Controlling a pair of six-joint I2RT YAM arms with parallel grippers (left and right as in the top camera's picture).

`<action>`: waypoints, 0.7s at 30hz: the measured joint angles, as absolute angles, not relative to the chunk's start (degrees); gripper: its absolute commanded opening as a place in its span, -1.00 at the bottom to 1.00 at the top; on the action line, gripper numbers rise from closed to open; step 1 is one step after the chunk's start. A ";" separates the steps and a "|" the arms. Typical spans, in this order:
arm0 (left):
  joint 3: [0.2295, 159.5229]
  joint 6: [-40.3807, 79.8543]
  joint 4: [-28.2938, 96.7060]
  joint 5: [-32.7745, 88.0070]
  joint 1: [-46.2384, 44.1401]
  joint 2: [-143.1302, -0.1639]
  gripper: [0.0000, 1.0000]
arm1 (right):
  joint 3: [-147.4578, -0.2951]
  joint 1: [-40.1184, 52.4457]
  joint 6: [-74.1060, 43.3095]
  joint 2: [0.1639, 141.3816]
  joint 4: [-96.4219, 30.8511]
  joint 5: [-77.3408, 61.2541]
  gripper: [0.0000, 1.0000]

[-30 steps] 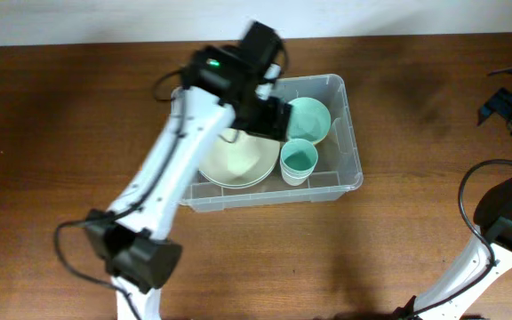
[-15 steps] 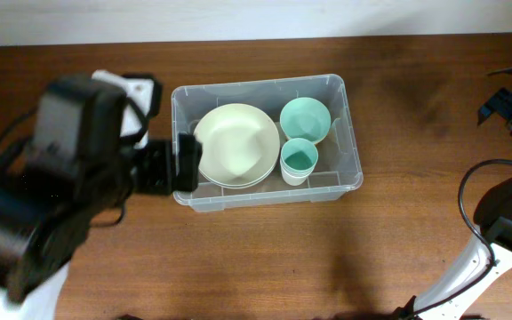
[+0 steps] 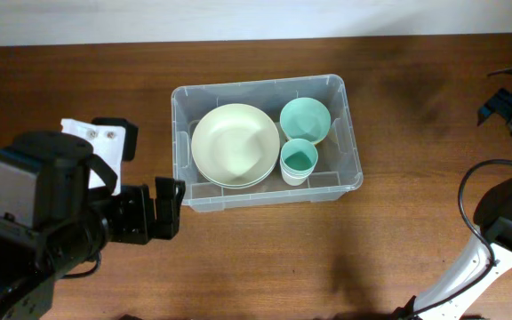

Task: Pack container

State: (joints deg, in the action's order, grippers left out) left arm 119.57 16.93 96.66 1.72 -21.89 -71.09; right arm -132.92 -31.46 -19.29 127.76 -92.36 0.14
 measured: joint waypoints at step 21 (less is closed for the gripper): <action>88.97 -2.63 68.10 1.69 -21.89 -66.24 0.99 | -132.92 -31.46 -19.29 127.76 -92.33 0.12 0.98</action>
